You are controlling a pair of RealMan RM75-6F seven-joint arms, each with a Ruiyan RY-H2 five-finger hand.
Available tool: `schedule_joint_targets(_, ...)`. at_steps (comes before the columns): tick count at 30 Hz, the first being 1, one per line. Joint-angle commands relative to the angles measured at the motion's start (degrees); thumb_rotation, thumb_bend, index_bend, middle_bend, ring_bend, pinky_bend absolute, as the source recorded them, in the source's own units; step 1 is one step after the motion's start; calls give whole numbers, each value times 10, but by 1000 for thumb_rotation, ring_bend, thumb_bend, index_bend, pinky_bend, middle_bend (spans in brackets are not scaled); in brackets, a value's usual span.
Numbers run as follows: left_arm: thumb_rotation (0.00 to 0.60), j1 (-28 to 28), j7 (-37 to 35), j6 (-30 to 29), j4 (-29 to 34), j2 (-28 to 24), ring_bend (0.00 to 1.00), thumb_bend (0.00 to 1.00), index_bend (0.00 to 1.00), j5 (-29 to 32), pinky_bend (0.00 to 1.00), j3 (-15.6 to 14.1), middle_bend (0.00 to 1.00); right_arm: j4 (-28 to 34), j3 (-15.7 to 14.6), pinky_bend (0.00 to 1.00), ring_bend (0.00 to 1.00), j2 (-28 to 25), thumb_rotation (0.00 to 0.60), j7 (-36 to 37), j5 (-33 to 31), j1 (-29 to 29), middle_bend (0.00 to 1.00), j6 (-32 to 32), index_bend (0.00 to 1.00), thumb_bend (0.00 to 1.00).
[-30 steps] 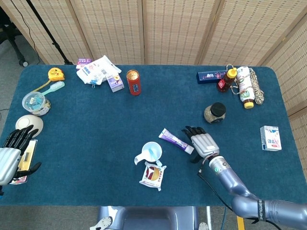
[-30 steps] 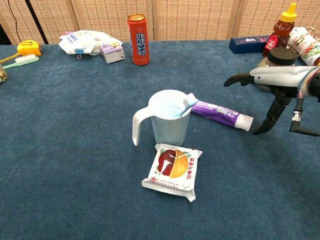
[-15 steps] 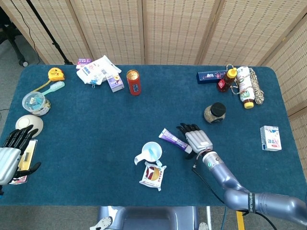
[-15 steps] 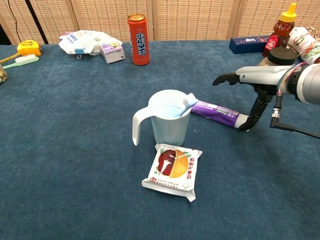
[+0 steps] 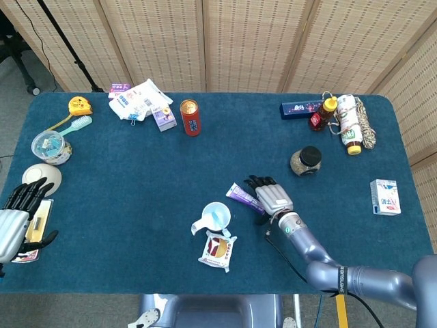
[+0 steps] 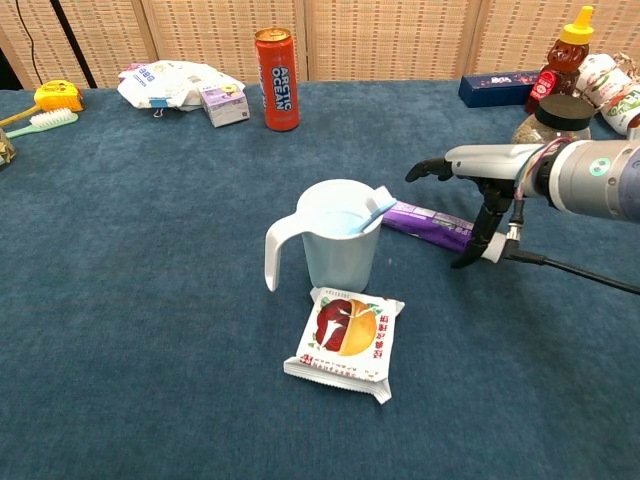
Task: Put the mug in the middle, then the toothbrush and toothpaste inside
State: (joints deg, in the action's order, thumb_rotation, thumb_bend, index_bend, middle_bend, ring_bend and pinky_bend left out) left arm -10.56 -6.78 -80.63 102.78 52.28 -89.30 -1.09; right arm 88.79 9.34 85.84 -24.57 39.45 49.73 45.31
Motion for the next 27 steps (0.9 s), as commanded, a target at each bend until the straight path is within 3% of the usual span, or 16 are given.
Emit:
schedule_joint_targets(1,600,0,1,1,0,0,0,220,0,0,0,1,0,-8,0,10,0,6,600,2,-2,5,0,0,0,0)
schedule_joint_targets(14,600,1,1,5,1,0,0,220,0,-1,0,2,0,-43,-13,176,0,24,600,-4,-30,24,21,-14,33,4)
schedule_joint_targets(17,600,1,2,6,1,-1,0,220,0,-2,0,2,0,-53,-15,281,30,30,600,-4,-37,28,99,-19,109,87)
schedule_joint_targets(21,600,2,4,7,2,0,0,220,0,-1,0,3,0,-64,-19,422,150,37,600,-4,-36,31,208,-16,220,223)
schedule_joint_targets(27,600,2,9,10,4,1,0,220,0,-2,0,4,0,-83,-20,552,290,52,600,11,-3,19,350,12,361,293)
